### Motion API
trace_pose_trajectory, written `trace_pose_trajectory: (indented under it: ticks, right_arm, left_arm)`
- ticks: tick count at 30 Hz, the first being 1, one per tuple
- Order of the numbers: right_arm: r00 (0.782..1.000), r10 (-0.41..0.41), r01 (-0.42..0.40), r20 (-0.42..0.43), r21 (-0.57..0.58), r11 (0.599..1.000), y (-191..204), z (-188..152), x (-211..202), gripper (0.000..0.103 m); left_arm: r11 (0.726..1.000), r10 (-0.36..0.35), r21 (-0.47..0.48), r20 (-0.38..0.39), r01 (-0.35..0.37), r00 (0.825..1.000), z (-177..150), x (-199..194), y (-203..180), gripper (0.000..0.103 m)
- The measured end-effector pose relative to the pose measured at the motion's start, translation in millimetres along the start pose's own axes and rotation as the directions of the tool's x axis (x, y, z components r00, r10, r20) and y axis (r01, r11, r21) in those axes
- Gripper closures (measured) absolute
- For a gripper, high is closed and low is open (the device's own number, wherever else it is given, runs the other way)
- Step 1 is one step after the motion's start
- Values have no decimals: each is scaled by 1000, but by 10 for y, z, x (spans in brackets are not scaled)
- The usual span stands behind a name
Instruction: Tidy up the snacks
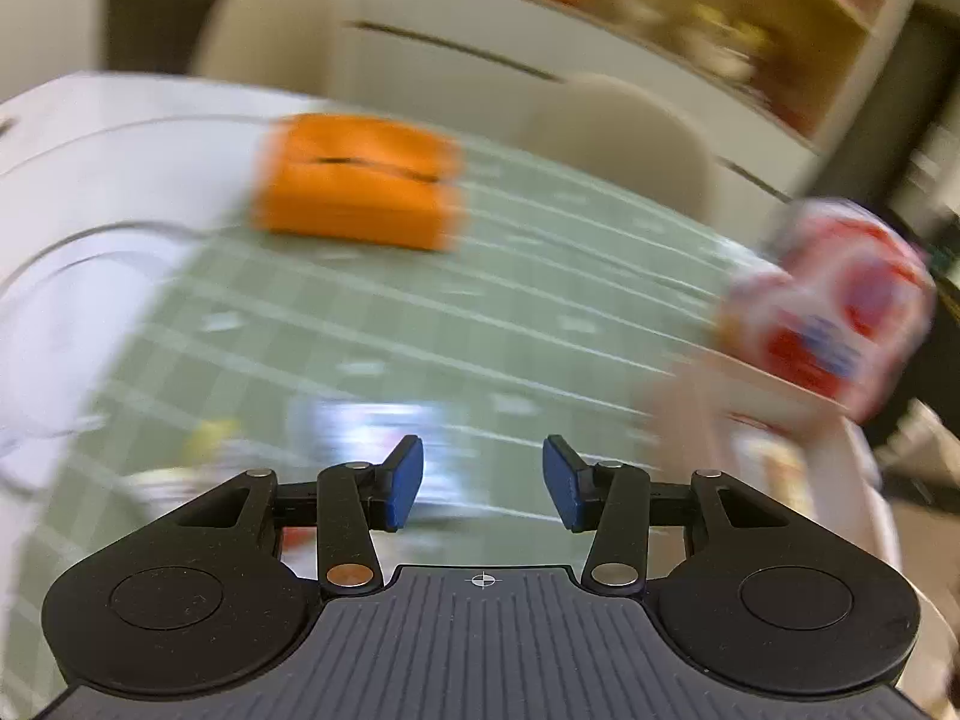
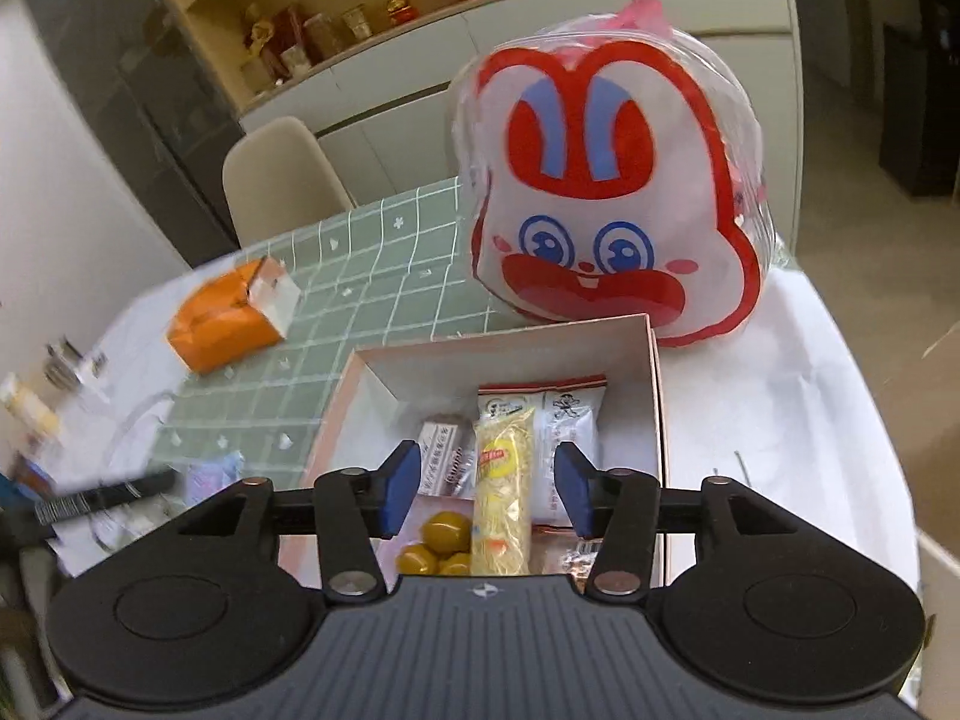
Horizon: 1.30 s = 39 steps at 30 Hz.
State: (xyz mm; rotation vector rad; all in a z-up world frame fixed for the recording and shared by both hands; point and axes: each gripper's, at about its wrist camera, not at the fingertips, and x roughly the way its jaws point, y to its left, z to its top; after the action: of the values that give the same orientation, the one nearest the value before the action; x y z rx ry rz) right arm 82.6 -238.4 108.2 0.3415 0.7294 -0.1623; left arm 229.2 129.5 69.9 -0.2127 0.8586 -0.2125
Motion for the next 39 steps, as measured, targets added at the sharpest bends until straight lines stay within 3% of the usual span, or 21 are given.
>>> trace_pose_trajectory:
  ticks: [4, 8, 14, 18, 23, 28, 35, 39]
  right_arm:
    - [1000, -5, 4, -5, -160, 987, 296, -371, -95, 51]
    - [1000, 16, -17, -6, -317, 948, 596, -940, -265, 43]
    - [991, 63, -96, -121, -288, 953, 787, -1501, -208, 42]
    - [988, 42, -82, -149, -270, 959, 825, -1588, -126, 42]
    - [991, 32, -66, -132, -259, 964, 811, -1571, -209, 42]
    - [991, 23, -60, -130, -283, 957, 783, -1651, -238, 42]
    - [994, 28, -61, -109, -313, 948, 814, -1717, -271, 41]
    - [995, 81, -96, -56, -392, 915, 1074, -1615, -308, 41]
  left_arm:
    - [990, 99, -101, 18, -97, 995, 26, 9, 494, 54]
    - [985, 94, -143, -5, -93, 996, 2, 129, 630, 54]
    - [993, 55, -99, -30, -57, 998, 85, 420, 424, 54]
    - [990, 77, -113, -48, -82, 996, 141, 659, 367, 53]
    - [998, 49, 51, -61, -46, 997, 33, 636, 73, 55]
    - [978, 1, 208, -94, 18, 996, -354, 412, -220, 59]
    - [960, -130, 221, -191, 172, 973, -956, 18, -297, 62]
    - [978, -144, 133, -123, 160, 982, -1057, -327, -47, 62]
